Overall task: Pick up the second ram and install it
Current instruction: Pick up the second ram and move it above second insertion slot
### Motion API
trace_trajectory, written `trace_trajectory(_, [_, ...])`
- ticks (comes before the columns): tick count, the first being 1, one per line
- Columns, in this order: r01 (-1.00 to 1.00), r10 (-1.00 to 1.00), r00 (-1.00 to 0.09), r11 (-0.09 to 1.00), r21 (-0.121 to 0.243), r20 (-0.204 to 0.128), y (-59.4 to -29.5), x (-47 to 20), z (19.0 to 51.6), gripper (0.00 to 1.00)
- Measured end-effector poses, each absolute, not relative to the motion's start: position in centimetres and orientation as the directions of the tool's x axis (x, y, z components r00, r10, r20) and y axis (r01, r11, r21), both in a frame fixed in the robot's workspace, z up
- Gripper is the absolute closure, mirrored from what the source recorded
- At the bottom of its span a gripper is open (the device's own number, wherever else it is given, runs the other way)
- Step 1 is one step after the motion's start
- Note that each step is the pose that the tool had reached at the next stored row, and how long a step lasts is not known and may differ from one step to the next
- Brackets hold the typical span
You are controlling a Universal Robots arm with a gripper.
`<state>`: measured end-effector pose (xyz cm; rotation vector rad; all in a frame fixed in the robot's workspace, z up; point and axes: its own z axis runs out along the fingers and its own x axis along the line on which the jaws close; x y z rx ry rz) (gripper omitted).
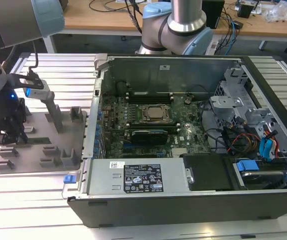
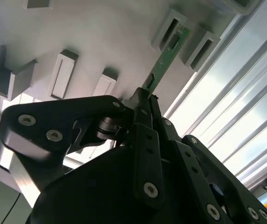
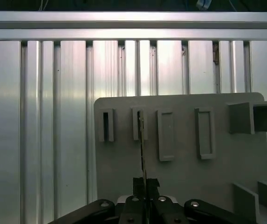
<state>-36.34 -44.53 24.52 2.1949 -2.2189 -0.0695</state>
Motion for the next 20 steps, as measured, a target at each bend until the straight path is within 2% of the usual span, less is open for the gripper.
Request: trace_trajectory(20, [-0.999, -1.000, -0.011, 0.010, 0.046, -0.017, -44.5, -36.3, 28.5, 0.86])
